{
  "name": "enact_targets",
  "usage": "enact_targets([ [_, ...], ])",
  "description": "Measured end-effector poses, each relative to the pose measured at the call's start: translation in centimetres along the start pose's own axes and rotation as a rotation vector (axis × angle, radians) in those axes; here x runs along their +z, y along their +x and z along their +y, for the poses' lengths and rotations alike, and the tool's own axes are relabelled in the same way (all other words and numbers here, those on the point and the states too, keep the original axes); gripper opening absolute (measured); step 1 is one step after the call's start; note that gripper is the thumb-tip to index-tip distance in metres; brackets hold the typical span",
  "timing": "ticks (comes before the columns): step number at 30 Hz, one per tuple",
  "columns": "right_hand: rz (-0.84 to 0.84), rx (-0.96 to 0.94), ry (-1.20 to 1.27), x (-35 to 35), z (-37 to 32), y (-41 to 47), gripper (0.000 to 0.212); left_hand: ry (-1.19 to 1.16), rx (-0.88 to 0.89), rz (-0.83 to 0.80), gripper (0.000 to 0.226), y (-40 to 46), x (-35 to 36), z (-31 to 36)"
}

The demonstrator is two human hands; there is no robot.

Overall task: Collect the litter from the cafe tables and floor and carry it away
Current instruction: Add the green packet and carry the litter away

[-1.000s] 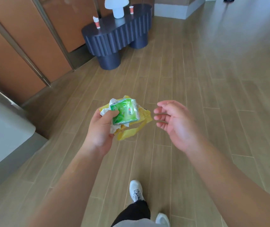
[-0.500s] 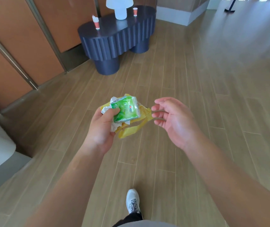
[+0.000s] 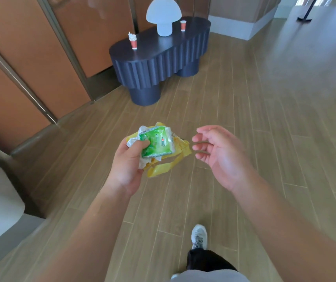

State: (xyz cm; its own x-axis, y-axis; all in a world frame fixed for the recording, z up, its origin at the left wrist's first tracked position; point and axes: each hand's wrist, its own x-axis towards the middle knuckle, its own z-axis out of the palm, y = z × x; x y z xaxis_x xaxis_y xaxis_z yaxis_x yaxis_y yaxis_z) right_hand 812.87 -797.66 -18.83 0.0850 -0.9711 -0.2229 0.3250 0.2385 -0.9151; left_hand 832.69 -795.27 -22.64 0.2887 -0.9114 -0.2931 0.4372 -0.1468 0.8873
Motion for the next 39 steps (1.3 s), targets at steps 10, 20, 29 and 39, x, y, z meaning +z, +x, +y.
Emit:
enact_targets([
  [10,-0.089,0.083,0.016,1.9,-1.3,19.1,0.011,0.021,0.009,0.078,0.021,16.7,4.6,2.5],
  [20,-0.174,0.076,0.005,3.4,-7.9,35.8,0.021,-0.003,0.051,0.096,0.019,31.0,11.8,7.7],
  [29,-0.212,0.096,-0.028,6.6,-8.3,46.1,0.023,-0.047,0.075,0.119,0.033,41.1,11.7,10.7],
  [39,-0.162,0.109,-0.120,14.3,-7.1,62.4,0.011,-0.068,0.010,0.126,0.020,60.1,8.8,13.4],
])
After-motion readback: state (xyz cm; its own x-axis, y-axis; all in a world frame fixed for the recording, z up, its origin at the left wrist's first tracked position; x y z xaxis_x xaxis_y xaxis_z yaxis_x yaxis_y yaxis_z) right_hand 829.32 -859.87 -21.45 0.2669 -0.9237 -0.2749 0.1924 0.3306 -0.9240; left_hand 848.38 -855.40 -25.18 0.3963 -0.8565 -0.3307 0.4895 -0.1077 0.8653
